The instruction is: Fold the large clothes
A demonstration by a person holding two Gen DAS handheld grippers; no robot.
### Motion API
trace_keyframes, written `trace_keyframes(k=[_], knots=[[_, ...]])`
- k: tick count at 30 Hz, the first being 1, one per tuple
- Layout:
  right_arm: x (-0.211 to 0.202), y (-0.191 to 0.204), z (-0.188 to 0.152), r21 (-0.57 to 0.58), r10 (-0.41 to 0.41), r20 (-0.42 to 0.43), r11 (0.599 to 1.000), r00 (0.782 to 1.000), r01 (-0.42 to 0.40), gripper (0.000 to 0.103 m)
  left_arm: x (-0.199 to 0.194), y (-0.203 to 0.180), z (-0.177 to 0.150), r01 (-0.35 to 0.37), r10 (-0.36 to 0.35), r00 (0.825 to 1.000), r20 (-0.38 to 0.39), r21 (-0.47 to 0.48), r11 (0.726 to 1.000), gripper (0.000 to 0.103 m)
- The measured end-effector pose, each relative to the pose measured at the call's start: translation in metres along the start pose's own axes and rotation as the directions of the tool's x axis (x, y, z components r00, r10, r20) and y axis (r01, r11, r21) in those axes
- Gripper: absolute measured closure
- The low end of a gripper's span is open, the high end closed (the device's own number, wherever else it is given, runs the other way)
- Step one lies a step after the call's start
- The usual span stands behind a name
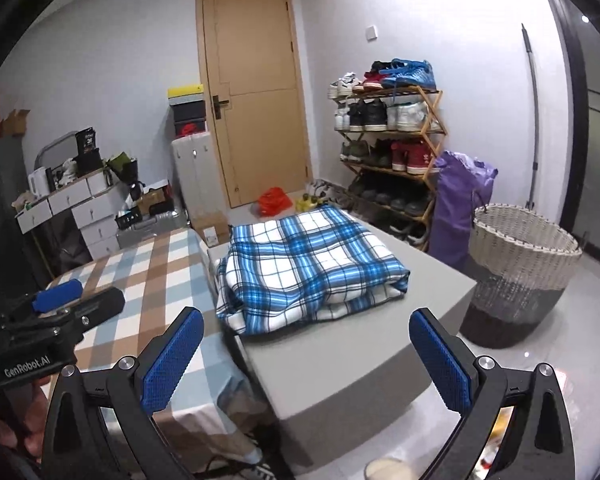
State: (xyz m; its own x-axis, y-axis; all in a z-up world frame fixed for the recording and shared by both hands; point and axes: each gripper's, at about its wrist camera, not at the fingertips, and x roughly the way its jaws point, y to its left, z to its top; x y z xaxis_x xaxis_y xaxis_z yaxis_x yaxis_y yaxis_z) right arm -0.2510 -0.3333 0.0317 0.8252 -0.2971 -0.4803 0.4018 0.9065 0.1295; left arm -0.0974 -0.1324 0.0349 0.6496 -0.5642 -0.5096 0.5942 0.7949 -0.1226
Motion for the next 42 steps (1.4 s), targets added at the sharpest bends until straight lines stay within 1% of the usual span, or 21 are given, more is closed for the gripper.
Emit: trace_keyframes(k=[3,14,16,19,25,30,34,38,42], knots=[[0.000,0.001,-0.001,0.004,0.019,0.002,1.000,1.000,-0.019,0.000,0.000,-0.002,0.000,0.023,-0.023,1.000,-0.011,0.005,1.000,0.016],[-0.001,0.003,-0.004,0.021,0.042,0.002,0.999,0.999,-0.042,0.000,0.001,-0.008,-0.001,-0.006,0.006,1.000,-0.004,0.029,1.000,0.016],[-0.002,0.004,-0.003,0.012,0.036,0.004,0.999,0.999,-0.036,0.000,0.000,-0.009,-0.001,-0.003,0.003,1.000,0.000,0.031,1.000,0.016],[-0.003,0.004,-0.003,0.019,0.039,0.007,0.999,0.999,-0.039,0.000,-0.002,-0.008,0.000,0.021,-0.021,1.000,0.002,0.027,0.999,0.016],[-0.003,0.005,-0.004,0.018,0.045,0.008,0.999,0.999,-0.045,0.000,-0.001,-0.009,0.000,0.006,-0.006,1.000,0.004,0.031,0.999,0.016],[-0.003,0.004,-0.005,0.028,0.049,0.012,0.998,0.999,-0.049,0.000,0.005,-0.007,0.001,0.051,-0.050,0.998,-0.041,0.010,0.999,0.016],[-0.004,0.002,-0.006,0.030,0.044,0.013,0.999,0.999,-0.045,0.000,0.003,-0.012,0.001,0.044,-0.043,0.999,-0.027,0.026,0.999,0.016],[-0.003,0.002,-0.006,0.034,0.046,0.012,0.998,0.999,-0.046,0.000,0.001,-0.015,0.002,0.021,-0.021,1.000,-0.015,0.033,0.999,0.016],[-0.004,0.002,-0.006,0.033,0.047,0.011,0.998,0.999,-0.047,0.000,0.002,-0.014,0.002,0.028,-0.027,0.999,-0.016,0.026,0.999,0.016]])
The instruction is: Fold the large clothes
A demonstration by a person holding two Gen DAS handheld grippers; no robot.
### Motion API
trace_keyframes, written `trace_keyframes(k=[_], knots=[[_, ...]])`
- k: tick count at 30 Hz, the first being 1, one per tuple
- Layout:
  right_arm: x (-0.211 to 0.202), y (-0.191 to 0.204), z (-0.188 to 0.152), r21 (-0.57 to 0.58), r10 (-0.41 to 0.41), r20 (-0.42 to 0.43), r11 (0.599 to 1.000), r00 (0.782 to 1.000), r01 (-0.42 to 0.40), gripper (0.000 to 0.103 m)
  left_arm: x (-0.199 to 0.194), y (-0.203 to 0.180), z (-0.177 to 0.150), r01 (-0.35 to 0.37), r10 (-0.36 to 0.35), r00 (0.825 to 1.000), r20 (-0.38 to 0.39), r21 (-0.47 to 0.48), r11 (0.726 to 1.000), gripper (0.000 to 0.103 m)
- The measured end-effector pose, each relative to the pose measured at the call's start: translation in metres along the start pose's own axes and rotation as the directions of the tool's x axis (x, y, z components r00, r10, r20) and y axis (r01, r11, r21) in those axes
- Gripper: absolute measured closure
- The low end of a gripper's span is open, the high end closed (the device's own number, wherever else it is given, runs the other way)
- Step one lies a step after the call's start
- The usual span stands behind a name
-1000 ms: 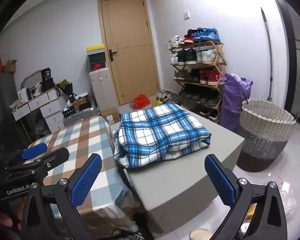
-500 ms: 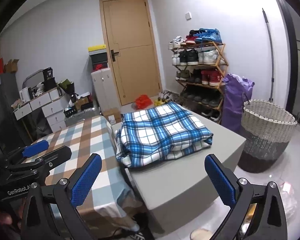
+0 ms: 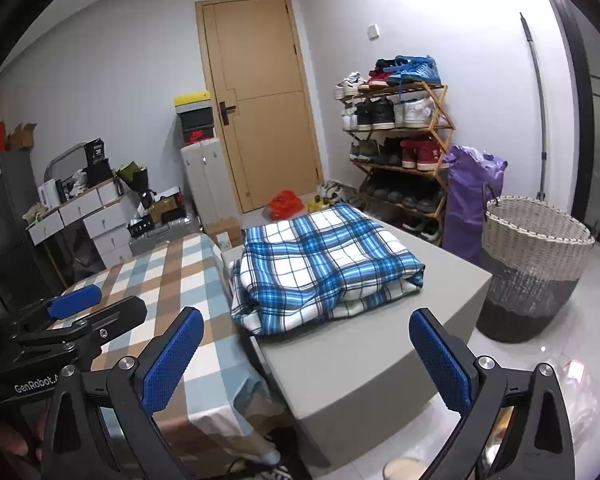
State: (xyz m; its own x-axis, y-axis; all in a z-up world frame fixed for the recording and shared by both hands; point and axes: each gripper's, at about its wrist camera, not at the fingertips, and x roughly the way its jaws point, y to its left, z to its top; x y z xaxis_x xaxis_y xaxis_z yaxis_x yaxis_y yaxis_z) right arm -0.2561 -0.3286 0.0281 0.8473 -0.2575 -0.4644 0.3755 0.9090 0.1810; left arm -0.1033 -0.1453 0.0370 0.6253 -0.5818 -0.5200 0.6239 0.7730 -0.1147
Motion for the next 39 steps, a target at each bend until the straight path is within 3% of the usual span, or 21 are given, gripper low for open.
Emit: trace_keyframes(k=[14,31,39], knots=[[-0.0039,0.0005,-0.0020,-0.001,-0.003,0.006,1.000,1.000,0.003,0.000,-0.0020,-0.0059,0.0007,-0.017,0.017,1.000,0.024,0.030,0.999,0.016],[-0.0051,0.0003,-0.0003,0.005,0.000,0.010,1.000,1.000,0.000,0.000,0.0019,-0.0057,0.0008,0.015,-0.015,1.000,0.010,0.004,1.000,0.016],[-0.0048,-0.0011,-0.0019,0.021,-0.005,0.010,1.000,1.000,0.005,0.000,0.0009,-0.0014,0.0004,-0.006,0.005,0.999,0.047,0.002,1.000,0.016]])
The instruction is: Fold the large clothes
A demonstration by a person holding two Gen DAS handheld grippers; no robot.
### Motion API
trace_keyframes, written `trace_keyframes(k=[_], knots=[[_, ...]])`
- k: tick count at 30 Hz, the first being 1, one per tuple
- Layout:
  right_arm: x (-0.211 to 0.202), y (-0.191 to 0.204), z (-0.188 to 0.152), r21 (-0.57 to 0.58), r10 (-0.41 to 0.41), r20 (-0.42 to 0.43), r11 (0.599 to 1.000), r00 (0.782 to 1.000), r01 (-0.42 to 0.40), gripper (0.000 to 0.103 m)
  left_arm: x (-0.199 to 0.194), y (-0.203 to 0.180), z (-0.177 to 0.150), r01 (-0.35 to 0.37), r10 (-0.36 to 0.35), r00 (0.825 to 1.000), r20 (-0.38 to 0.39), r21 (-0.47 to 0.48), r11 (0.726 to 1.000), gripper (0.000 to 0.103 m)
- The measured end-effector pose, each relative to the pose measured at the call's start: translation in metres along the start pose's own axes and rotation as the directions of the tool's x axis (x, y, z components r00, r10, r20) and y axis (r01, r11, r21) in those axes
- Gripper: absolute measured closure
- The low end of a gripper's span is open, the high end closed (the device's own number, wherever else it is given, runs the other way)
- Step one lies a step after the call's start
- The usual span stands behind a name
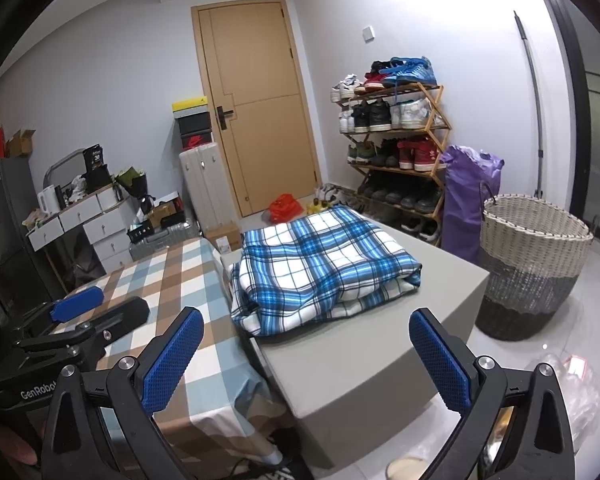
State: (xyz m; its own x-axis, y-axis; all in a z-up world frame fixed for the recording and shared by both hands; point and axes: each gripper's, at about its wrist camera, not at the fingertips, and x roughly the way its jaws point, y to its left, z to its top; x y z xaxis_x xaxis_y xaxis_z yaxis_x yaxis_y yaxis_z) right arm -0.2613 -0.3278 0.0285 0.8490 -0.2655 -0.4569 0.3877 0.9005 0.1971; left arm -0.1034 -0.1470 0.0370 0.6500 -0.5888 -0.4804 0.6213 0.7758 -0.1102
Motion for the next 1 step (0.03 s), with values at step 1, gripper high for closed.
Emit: trace_keyframes(k=[1], knots=[[0.0012,0.0010,0.0005,0.000,-0.001,-0.003,1.000,1.000,0.001,0.000,0.0013,0.0027,0.0008,-0.008,0.008,1.000,-0.003,0.001,1.000,0.016]])
